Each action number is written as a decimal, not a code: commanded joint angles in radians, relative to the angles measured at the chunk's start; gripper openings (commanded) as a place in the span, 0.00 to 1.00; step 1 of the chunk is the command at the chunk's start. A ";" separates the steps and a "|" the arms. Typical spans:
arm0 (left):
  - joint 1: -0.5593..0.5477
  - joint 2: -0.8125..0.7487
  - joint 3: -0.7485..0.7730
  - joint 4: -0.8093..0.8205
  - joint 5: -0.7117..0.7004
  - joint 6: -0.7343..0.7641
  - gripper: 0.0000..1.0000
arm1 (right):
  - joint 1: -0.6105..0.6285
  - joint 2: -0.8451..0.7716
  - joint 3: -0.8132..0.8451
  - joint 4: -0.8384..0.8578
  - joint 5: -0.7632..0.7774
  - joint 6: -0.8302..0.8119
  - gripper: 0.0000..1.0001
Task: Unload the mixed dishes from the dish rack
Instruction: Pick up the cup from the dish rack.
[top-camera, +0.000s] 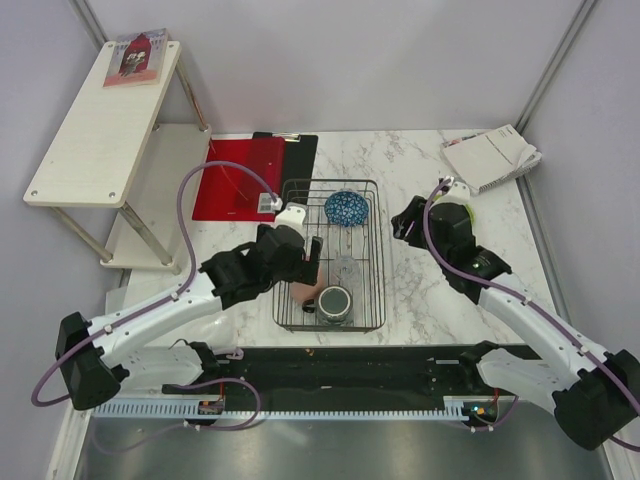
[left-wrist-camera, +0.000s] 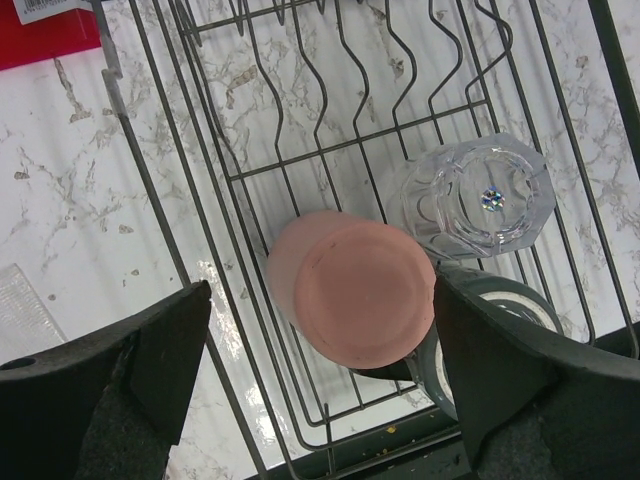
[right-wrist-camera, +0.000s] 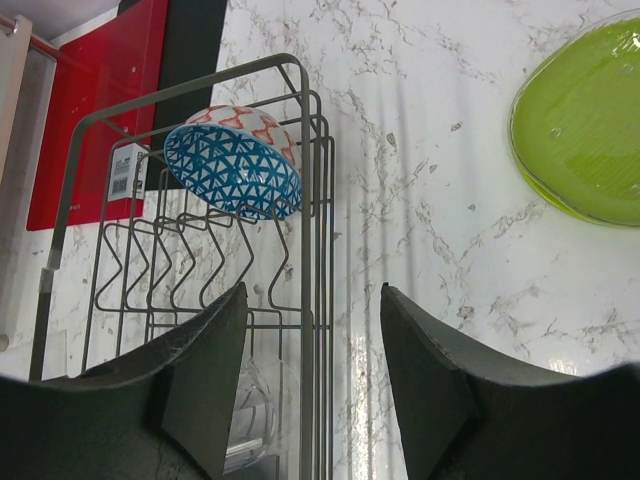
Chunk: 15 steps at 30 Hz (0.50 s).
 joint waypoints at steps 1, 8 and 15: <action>-0.022 0.035 0.004 0.041 -0.008 -0.021 0.98 | 0.004 0.022 -0.009 0.040 -0.029 0.001 0.63; -0.039 0.113 -0.009 0.055 0.026 -0.023 0.94 | 0.004 0.044 -0.020 0.056 -0.040 0.002 0.63; -0.042 0.083 -0.001 0.050 -0.008 -0.024 0.66 | 0.004 0.055 -0.009 0.056 -0.041 -0.002 0.63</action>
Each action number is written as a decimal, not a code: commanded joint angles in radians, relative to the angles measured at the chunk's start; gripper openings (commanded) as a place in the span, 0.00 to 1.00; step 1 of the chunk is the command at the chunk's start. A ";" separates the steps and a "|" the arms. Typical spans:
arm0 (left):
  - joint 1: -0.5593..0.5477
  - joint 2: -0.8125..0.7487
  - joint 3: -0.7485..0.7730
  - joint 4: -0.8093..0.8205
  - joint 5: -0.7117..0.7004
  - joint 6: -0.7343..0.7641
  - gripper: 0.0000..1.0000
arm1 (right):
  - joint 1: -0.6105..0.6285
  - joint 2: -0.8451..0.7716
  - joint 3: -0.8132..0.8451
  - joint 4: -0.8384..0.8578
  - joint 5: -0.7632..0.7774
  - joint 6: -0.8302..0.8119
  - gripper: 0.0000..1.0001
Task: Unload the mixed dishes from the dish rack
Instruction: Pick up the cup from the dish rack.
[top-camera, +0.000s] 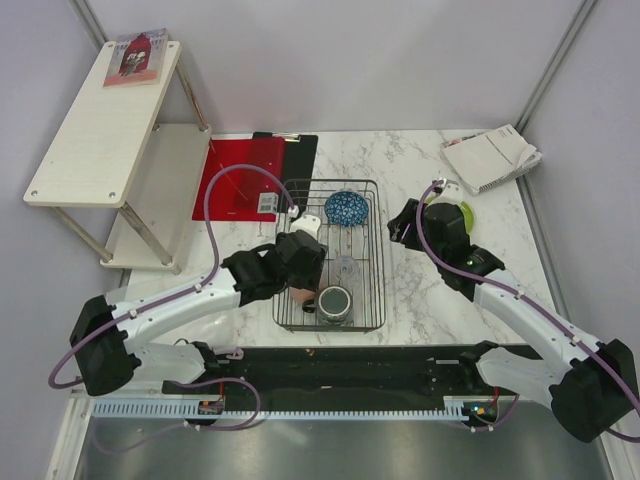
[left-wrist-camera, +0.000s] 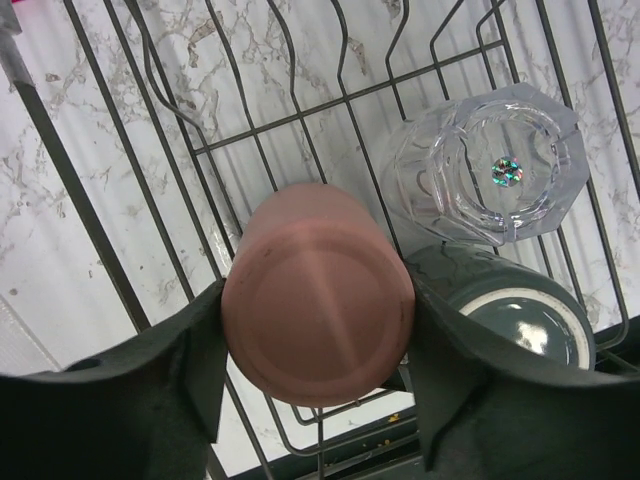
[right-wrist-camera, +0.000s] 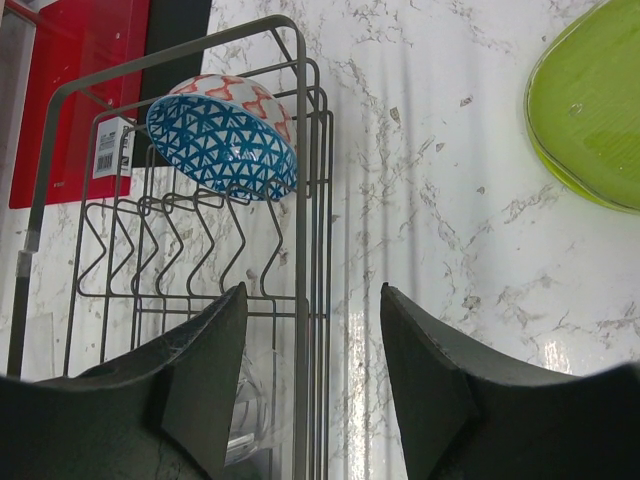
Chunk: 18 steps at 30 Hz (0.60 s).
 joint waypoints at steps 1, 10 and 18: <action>-0.008 -0.055 0.012 0.036 -0.044 -0.009 0.57 | 0.004 0.002 0.010 0.038 -0.005 -0.002 0.63; -0.007 -0.178 0.156 -0.071 -0.118 0.083 0.19 | 0.004 -0.022 0.022 0.037 -0.018 -0.007 0.63; 0.022 -0.316 0.240 -0.005 -0.041 0.110 0.02 | 0.004 -0.041 0.000 0.090 -0.040 0.033 0.57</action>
